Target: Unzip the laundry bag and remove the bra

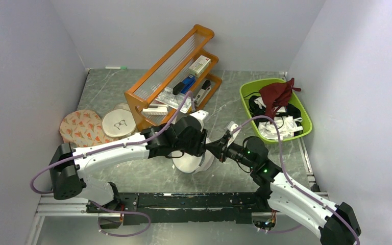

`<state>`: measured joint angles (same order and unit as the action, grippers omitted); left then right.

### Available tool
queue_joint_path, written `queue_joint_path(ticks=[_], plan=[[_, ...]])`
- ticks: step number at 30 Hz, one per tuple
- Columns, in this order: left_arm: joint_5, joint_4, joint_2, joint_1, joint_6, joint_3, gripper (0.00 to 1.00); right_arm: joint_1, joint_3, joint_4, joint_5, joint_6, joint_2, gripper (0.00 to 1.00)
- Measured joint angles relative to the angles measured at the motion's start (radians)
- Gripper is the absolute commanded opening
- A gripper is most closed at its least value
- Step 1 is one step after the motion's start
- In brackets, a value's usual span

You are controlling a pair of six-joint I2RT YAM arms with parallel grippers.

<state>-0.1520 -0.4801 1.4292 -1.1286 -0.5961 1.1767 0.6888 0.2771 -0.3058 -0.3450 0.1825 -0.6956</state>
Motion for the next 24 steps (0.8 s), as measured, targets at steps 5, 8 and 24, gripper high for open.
queue_joint_path(ticks=[5, 8, 24], plan=[[-0.005, -0.003, 0.0, -0.003, -0.004, -0.007, 0.39, 0.0, 0.0, 0.003, 0.0, 0.0, 0.009, 0.0], [-0.006, -0.007, 0.003, -0.006, -0.005, -0.008, 0.33, 0.0, 0.0, 0.003, 0.003, 0.0, 0.01, 0.0], [-0.023, -0.008, 0.009, -0.04, 0.04, -0.008, 0.07, 0.001, 0.001, -0.003, 0.078, 0.02, -0.017, 0.0]])
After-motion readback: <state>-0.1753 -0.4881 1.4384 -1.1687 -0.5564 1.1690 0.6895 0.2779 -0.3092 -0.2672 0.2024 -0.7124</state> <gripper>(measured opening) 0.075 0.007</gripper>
